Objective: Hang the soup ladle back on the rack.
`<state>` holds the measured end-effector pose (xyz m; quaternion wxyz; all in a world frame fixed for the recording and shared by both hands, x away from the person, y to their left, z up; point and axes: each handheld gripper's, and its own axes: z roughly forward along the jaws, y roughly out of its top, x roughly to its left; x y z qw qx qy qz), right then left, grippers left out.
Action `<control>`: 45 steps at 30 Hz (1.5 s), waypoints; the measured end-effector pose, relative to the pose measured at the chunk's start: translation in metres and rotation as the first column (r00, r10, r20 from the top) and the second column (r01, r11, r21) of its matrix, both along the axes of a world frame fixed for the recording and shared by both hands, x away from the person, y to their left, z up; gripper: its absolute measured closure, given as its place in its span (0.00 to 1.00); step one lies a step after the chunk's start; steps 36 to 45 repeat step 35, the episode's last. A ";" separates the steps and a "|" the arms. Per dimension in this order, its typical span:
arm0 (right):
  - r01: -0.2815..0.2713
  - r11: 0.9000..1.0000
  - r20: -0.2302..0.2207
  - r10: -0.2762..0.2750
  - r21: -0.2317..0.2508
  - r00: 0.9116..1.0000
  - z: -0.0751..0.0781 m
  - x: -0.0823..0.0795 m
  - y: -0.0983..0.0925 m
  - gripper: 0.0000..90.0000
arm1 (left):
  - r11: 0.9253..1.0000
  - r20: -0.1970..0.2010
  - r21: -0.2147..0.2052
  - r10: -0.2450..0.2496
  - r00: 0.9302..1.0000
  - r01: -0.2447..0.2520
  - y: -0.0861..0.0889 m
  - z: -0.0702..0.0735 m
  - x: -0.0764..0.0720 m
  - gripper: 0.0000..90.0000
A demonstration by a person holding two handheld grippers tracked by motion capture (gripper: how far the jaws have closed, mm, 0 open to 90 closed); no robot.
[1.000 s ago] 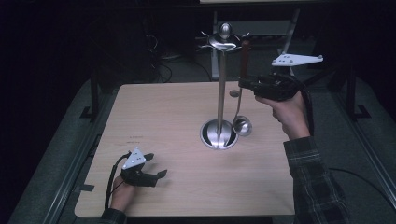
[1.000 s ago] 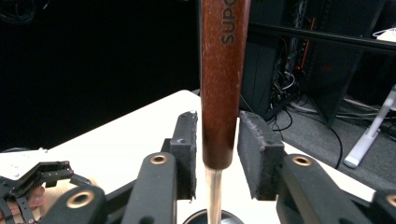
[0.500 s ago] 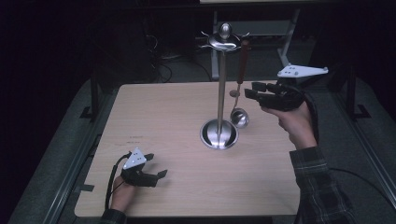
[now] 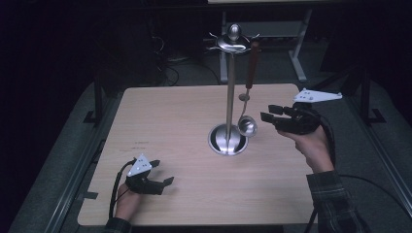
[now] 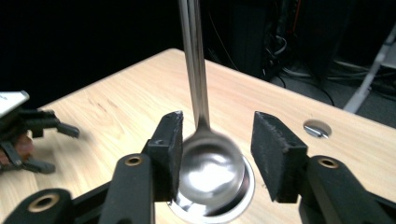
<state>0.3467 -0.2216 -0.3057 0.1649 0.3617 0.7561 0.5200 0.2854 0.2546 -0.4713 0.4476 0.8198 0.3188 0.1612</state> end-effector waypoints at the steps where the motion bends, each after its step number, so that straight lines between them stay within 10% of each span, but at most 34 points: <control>1: 0.007 1.000 0.007 -0.007 -0.002 1.000 -0.003 -0.002 -0.001 0.59 | 1.000 -0.001 0.000 0.001 1.000 -0.001 0.000 0.000 0.000 0.16; 15: 0.051 0.996 -0.055 -0.054 -0.067 0.997 -0.055 -0.023 -0.017 0.53 | 1.000 0.006 0.002 -0.001 1.000 0.001 0.000 0.000 0.000 0.16; 26: 0.036 0.975 -0.126 -0.065 -0.219 0.990 -0.109 -0.047 -0.027 0.50 | 1.000 -0.004 0.000 0.001 1.000 -0.001 0.000 0.000 -0.001 0.16; 45: 0.028 0.977 -0.144 -0.060 -0.212 0.988 -0.119 -0.053 -0.029 0.46 | 1.000 -0.004 0.003 -0.001 1.000 0.001 0.000 0.000 -0.001 0.16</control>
